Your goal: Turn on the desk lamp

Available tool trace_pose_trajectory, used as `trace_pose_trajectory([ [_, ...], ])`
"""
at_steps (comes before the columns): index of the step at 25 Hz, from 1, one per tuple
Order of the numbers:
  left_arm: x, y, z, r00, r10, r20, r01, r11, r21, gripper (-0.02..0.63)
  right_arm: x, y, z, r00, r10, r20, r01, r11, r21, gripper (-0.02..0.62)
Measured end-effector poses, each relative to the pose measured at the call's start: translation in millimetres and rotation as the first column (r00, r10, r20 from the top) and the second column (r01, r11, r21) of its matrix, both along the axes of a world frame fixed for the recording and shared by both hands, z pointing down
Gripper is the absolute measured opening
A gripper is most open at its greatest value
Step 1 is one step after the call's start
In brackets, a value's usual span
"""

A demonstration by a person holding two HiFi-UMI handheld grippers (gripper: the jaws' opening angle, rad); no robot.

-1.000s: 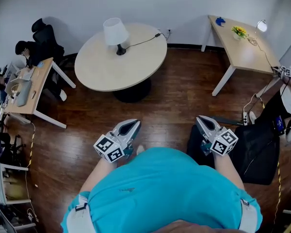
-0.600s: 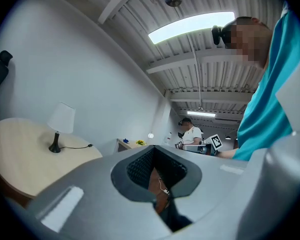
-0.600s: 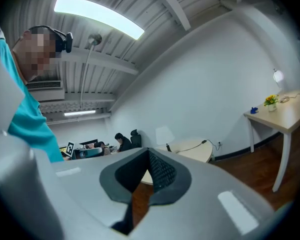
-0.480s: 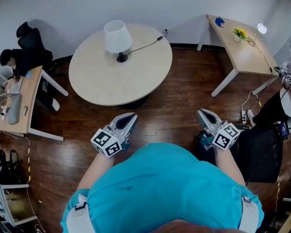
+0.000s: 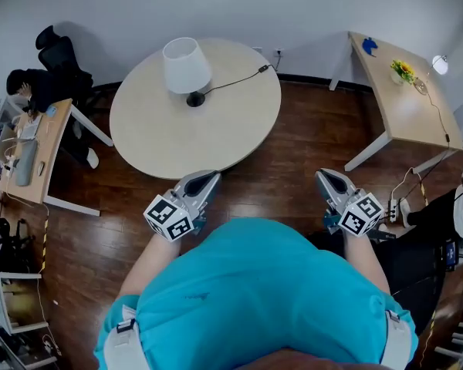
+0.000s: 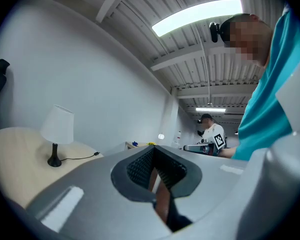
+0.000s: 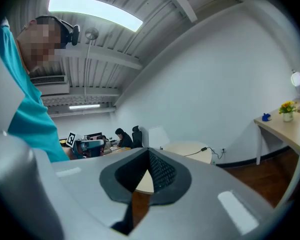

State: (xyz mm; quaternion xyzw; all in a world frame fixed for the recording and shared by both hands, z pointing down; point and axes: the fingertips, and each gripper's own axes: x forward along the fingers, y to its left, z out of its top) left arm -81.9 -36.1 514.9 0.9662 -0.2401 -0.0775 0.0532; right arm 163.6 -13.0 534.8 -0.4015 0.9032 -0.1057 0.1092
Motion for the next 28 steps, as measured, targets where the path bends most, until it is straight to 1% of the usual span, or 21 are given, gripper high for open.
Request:
trace_pose_trajectory([
  [3,36,-24,2,0.997,-0.071,-0.015,0.07,0.997,-0.029,0.029,33,-34,0,0.998,-0.064,-0.006,0.064,0.998,0.013,0.002],
  [5,62,-42,2,0.995,-0.099,-0.005,0.098,0.994,-0.041,0.029,53,-58,-5,0.995,-0.1,-0.01,0.1,0.995,0.019,0.002],
  [9,106,-74,1,0.992,-0.121,0.023,0.121,0.992,-0.036,0.029,84,-101,-6,0.988,-0.149,-0.03,0.15,0.989,0.021,0.002],
  [12,121,-99,3,0.992,-0.121,0.041,0.122,0.992,-0.037,0.029,93,-130,0,0.987,-0.16,-0.024,0.16,0.987,0.013,0.002],
  [15,121,-132,9,0.991,-0.124,0.041,0.126,0.991,-0.05,0.029,90,-162,5,0.986,-0.162,-0.024,0.162,0.987,-0.003,0.002],
  [17,113,-159,12,0.992,-0.121,0.031,0.123,0.991,-0.062,0.029,81,-189,5,0.987,-0.156,-0.031,0.156,0.988,-0.017,0.002],
  [21,83,-218,8,0.997,-0.081,0.018,0.082,0.996,-0.037,0.029,41,-247,-4,0.988,-0.139,-0.067,0.137,0.99,-0.038,0.002],
  [23,69,-243,10,0.998,-0.064,0.013,0.065,0.997,-0.051,0.029,25,-271,-6,0.989,-0.126,-0.073,0.122,0.991,-0.059,0.002],
  [28,67,-306,16,1.0,-0.02,0.019,0.022,0.997,-0.079,0.029,17,-341,0,0.992,-0.097,-0.079,0.088,0.99,-0.114,0.002],
])
